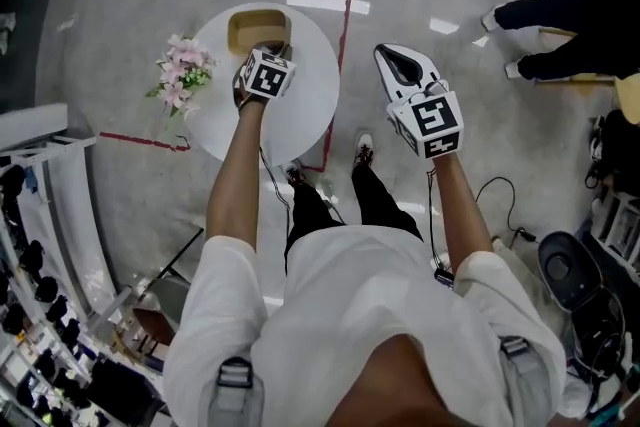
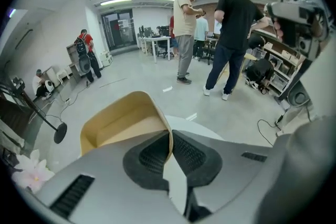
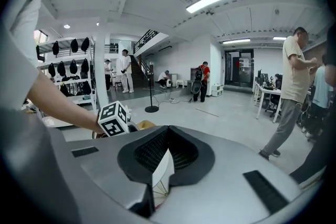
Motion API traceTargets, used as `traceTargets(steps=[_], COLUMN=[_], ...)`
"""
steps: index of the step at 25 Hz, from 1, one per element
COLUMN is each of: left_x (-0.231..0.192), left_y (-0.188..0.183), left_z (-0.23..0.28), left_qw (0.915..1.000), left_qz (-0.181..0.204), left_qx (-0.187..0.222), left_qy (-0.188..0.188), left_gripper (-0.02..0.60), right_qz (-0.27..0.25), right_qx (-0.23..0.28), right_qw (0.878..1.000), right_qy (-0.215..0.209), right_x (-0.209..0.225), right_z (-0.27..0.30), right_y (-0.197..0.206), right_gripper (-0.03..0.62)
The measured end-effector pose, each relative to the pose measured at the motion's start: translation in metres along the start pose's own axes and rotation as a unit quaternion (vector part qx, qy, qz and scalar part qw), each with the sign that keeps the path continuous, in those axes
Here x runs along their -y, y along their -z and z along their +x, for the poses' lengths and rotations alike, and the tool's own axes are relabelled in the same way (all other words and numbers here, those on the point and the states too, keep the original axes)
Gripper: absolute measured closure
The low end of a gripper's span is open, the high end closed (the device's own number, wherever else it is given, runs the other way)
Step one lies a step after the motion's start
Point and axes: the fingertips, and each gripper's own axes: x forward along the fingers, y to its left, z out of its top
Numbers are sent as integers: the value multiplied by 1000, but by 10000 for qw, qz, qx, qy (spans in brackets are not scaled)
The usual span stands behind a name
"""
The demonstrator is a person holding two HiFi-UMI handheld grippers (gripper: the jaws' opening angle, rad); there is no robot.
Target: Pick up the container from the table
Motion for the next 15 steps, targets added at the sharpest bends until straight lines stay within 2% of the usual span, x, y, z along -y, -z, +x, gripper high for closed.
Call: traceTargets(steps=[4,8,15], left_x=[-7,-11,-7], left_y=[-20,-38,-89], left_z=[-58,-128,-238], left_qw=[9974,9902,9656], left_qz=[-242,-354,-8], left_qx=[686,1346,2570], left_qy=[19,-117,-400], left_gripper=[551,551,551], right_qz=[-219,-326,-707], right_qx=[135,300,739], right_qw=[9996,9988,9944], right_qy=[92,206,276], right_x=[-17,-33,-51], right_z=[-11,-28,-46], right_y=[-31,-68,-134], right_gripper=[580,580,580])
